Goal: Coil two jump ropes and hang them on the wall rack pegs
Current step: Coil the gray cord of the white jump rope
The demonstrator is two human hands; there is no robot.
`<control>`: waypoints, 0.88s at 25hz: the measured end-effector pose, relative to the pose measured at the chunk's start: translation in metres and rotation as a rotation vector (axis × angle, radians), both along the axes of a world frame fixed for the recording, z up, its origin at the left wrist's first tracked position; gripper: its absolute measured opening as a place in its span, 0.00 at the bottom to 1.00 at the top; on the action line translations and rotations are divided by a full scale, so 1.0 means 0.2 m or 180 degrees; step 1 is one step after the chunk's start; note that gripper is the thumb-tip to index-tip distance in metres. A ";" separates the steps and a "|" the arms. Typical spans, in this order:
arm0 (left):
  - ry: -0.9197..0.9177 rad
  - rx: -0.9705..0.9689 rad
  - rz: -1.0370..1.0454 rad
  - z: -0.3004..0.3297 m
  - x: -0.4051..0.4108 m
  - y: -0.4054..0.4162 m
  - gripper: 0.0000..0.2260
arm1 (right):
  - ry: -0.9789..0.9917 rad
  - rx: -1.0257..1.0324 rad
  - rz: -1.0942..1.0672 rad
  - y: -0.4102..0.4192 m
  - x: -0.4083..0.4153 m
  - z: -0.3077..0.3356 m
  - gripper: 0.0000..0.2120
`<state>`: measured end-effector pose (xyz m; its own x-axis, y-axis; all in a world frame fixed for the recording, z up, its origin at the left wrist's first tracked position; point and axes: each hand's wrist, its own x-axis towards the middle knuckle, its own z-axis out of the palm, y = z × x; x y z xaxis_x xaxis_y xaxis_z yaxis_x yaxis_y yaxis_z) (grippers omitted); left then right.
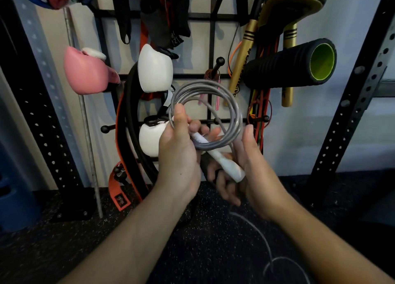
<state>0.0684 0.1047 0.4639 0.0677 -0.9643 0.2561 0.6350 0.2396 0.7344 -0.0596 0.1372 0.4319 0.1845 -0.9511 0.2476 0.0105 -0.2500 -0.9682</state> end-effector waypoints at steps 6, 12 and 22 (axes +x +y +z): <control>-0.0666 -0.0093 0.0467 -0.08 -0.01 -0.03 0.19 | -0.0399 -0.0445 -0.0748 0.05 0.05 0.07 0.20; -0.0904 -0.0042 0.0361 -0.06 0.00 0.00 0.16 | 0.0016 -0.0775 -0.0912 0.02 0.02 0.08 0.05; -0.5752 -0.1956 -0.0251 0.18 0.23 0.08 0.41 | 0.2793 -0.0639 -0.0072 0.04 -0.21 0.27 0.09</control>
